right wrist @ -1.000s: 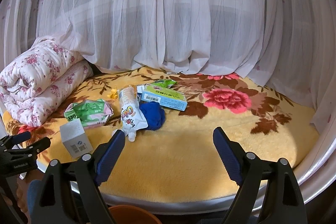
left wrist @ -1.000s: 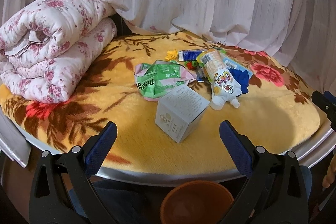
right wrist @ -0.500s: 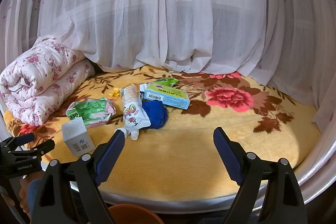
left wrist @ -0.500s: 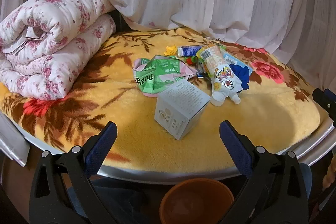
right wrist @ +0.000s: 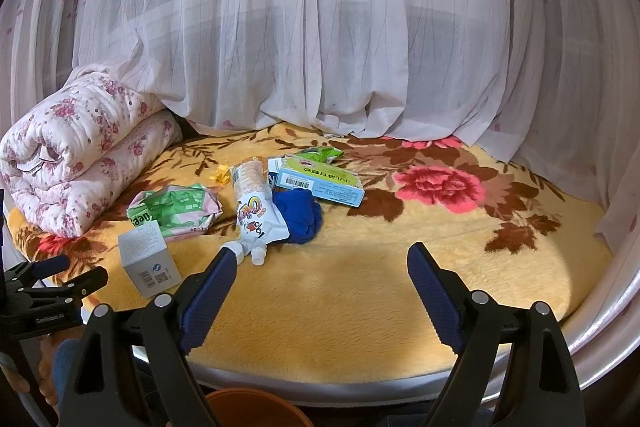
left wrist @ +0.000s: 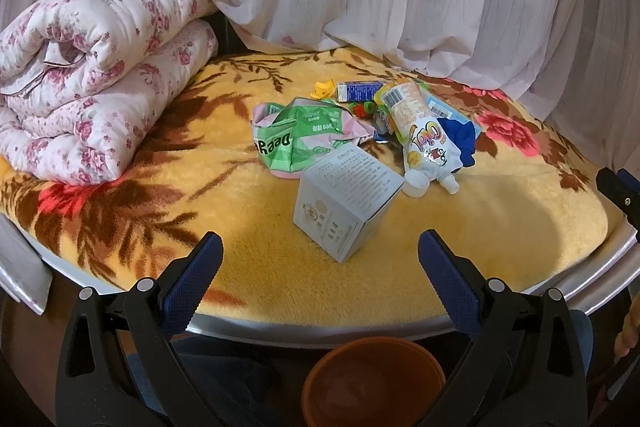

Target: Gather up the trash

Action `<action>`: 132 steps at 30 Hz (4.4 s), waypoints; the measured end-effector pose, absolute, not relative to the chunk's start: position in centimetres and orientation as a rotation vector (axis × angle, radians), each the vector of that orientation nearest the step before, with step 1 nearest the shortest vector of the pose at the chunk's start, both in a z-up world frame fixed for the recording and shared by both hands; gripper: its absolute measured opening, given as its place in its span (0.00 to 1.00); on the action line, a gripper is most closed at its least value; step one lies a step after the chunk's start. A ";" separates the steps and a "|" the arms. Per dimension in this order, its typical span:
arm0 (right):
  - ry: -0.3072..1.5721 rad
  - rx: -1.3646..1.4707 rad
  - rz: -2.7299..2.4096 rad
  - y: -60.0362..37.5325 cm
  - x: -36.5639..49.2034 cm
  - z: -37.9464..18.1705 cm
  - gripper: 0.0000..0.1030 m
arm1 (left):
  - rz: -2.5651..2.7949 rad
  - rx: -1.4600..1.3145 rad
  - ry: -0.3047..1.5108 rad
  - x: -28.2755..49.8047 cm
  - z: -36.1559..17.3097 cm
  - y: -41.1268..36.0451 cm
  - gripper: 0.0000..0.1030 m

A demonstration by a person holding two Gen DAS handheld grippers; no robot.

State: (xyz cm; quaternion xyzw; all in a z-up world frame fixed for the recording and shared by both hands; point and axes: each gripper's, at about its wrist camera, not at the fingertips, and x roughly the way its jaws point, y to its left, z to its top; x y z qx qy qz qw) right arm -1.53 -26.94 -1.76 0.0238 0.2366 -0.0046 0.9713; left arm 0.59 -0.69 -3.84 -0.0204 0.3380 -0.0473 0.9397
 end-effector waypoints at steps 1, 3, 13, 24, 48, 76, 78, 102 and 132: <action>0.478 0.048 -0.009 -26.8 -1.6 -1.9 0.83 | -0.097 -0.043 0.691 0.6 -3.9 -0.6 0.93; 0.478 0.047 -0.009 -26.8 -1.6 -1.9 0.83 | -0.098 -0.042 0.691 0.6 -3.9 -0.6 0.93; 0.480 0.048 -0.009 -26.8 -1.4 -1.8 0.84 | -0.107 -0.041 0.700 0.8 -4.2 -0.7 0.93; 0.481 0.044 -0.008 -26.5 -1.4 -1.9 0.85 | -0.120 -0.035 0.715 1.3 -4.5 -0.8 0.93; 0.558 0.016 -0.002 -25.3 1.3 -3.0 0.85 | -0.325 0.079 0.663 7.9 -8.0 -1.7 0.92; 0.612 -0.036 0.227 -18.9 14.6 -4.6 0.85 | -0.383 0.003 0.642 3.3 -6.0 0.6 0.68; 0.643 -0.079 0.206 -18.2 17.3 -5.1 0.85 | -0.386 -0.012 0.647 3.2 -6.0 0.9 0.68; 0.625 0.001 0.200 -20.9 17.5 0.1 0.50 | -0.388 -0.026 0.649 1.7 -5.5 1.5 0.68; 0.869 -0.006 0.391 -20.8 -3.1 -10.6 0.51 | -0.542 0.179 1.058 -4.0 -15.6 -4.8 0.68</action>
